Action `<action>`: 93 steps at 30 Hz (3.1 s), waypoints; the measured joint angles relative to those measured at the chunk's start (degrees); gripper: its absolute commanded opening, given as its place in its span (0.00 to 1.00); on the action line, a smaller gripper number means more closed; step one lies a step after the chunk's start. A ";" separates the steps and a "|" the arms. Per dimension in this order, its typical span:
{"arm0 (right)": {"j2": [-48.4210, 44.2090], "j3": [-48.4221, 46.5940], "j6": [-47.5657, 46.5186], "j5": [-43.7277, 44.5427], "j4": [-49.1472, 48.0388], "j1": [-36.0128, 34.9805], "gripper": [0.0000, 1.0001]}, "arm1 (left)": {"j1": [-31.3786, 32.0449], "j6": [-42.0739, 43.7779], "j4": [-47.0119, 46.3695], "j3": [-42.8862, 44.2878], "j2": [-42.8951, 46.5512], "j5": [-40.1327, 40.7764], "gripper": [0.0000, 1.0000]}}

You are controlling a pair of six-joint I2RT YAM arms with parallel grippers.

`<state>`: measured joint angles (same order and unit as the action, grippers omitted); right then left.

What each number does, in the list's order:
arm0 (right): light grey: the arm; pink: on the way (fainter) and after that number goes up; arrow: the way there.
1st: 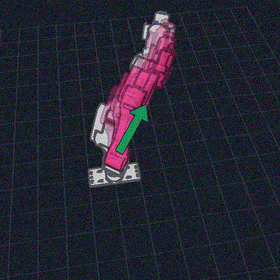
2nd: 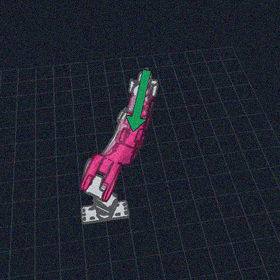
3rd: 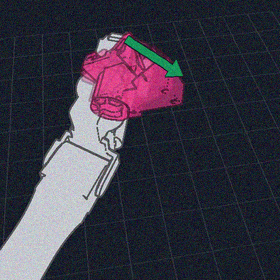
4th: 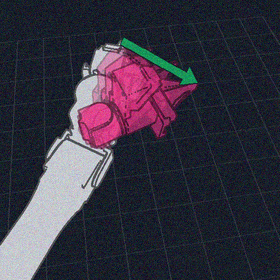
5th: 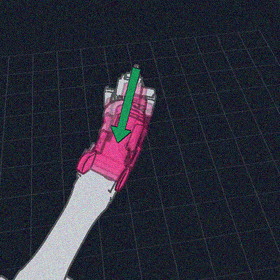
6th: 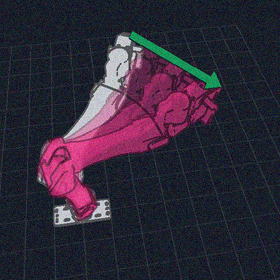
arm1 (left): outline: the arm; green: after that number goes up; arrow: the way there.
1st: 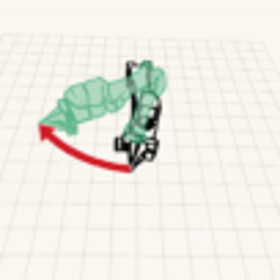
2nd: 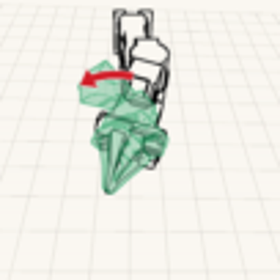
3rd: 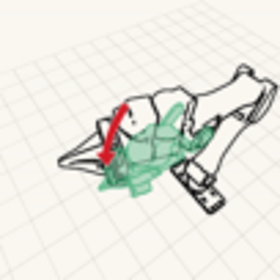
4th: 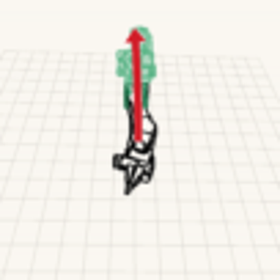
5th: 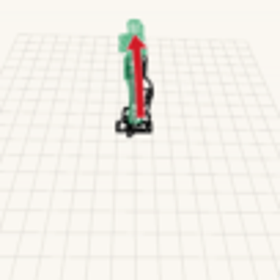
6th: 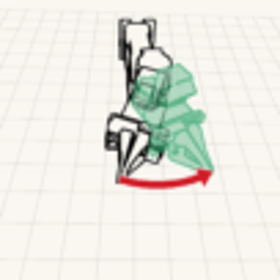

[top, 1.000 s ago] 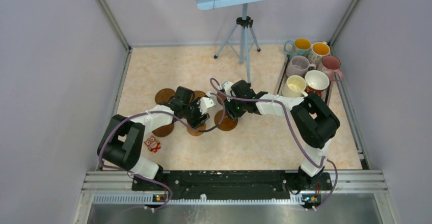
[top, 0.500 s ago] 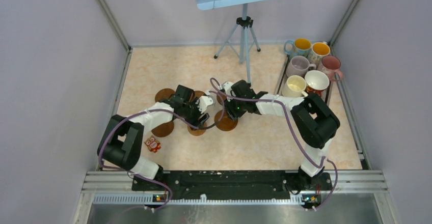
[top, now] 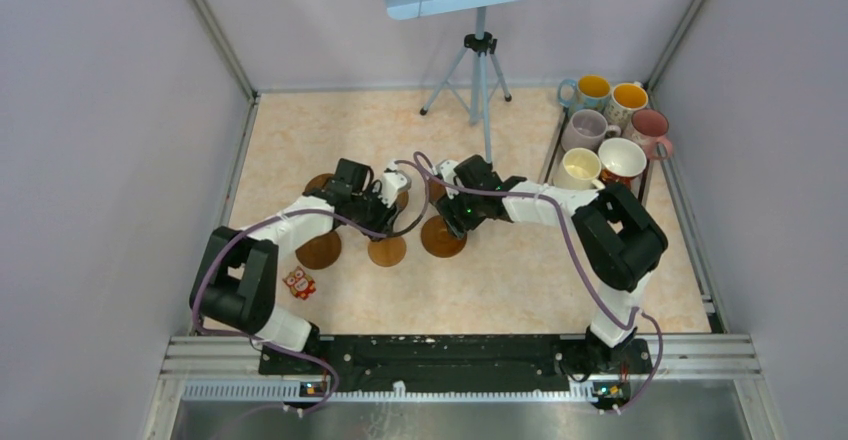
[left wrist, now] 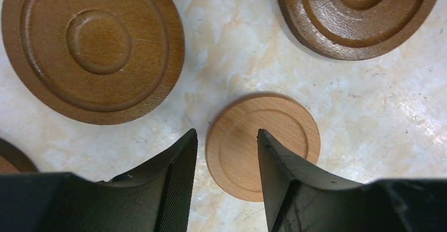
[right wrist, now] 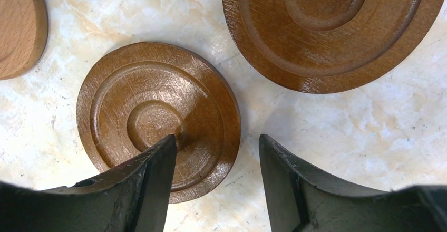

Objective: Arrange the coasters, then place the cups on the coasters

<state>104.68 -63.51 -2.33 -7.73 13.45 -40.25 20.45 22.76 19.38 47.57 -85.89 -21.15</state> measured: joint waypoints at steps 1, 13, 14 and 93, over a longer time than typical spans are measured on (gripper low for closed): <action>-0.02 -0.04 0.00 -0.02 0.15 0.00 0.61 | -0.31 -0.39 -0.26 0.00 -0.07 0.24 0.51; -4.46 -0.35 -0.28 -0.35 4.22 2.45 0.57 | -3.45 -3.87 -3.02 1.05 -5.27 1.36 0.46; -5.35 -0.35 -0.48 -0.37 4.46 3.19 0.56 | -3.50 -4.07 -3.39 1.33 -5.57 1.38 0.46; -7.43 -0.11 -6.62 2.99 8.68 28.00 0.58 | -4.35 4.15 8.85 5.60 6.67 -2.95 0.99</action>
<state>97.25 -63.61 -8.95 -4.73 22.13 -12.25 16.10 26.92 28.23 53.17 -79.22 -24.10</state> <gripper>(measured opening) 0.563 0.987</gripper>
